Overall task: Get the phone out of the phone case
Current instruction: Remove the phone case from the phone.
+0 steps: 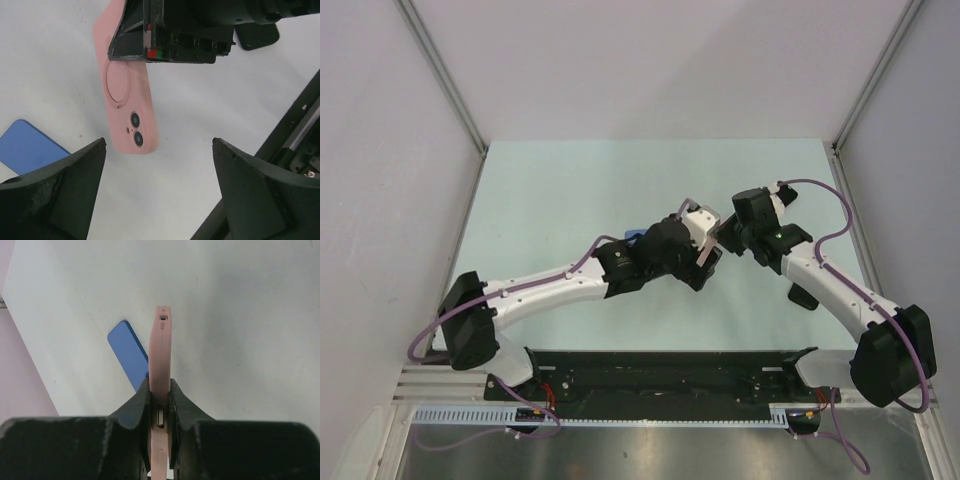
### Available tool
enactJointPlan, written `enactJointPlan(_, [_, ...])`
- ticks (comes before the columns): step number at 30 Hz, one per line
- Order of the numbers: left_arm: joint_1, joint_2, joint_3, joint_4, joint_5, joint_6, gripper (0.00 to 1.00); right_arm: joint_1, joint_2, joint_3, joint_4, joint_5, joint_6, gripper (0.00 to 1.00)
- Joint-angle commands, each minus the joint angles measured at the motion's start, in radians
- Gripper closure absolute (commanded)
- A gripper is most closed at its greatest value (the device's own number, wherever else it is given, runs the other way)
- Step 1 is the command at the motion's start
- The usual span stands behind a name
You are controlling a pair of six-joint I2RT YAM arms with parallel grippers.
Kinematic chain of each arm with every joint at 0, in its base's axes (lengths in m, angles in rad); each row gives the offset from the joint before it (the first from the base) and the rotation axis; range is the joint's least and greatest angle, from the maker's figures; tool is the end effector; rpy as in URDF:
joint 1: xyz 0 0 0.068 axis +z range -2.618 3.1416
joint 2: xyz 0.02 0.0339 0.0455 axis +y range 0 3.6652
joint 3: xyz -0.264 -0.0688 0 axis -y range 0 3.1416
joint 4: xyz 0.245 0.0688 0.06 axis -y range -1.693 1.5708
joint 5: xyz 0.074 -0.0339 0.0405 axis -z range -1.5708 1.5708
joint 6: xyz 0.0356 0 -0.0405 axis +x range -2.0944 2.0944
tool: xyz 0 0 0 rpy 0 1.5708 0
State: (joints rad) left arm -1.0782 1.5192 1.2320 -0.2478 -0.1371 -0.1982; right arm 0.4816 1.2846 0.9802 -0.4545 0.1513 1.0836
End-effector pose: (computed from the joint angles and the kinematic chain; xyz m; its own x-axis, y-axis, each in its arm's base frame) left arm 0.1709 -0.3082 0.3096 -0.3973 0.3278 -0.8571 0.7538 0.6493 -0.1011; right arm 0.2475 0.1233 0.2754 -0.6045 0.6697 -0.4313 0.3699 0.7155 0.5926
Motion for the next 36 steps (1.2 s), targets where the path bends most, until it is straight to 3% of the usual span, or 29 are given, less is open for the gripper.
enactJointPlan(1, [-0.046, 0.030, 0.040, 0.062, -0.134, 0.104, 0.11, -0.003, -0.013, 0.058, 0.037, -0.039, 0.022, 1.00])
enactJointPlan(22, [-0.114, 0.170, 0.075, 0.094, -0.464, 0.261, 0.34, -0.023, -0.007, 0.058, 0.065, -0.110, 0.019, 1.00])
enactJointPlan(34, [-0.123, 0.177, 0.083, 0.107, -0.515, 0.299, 0.87, -0.032, -0.001, 0.058, 0.065, -0.121, 0.025, 1.00])
enactJointPlan(35, [-0.123, 0.174, 0.083, 0.102, -0.512, 0.299, 1.00, -0.032, -0.001, 0.058, 0.063, -0.113, 0.025, 1.00])
enactJointPlan(36, [-0.123, 0.173, 0.083, 0.097, -0.513, 0.298, 1.00, -0.035, 0.001, 0.058, 0.060, -0.114, 0.027, 0.98])
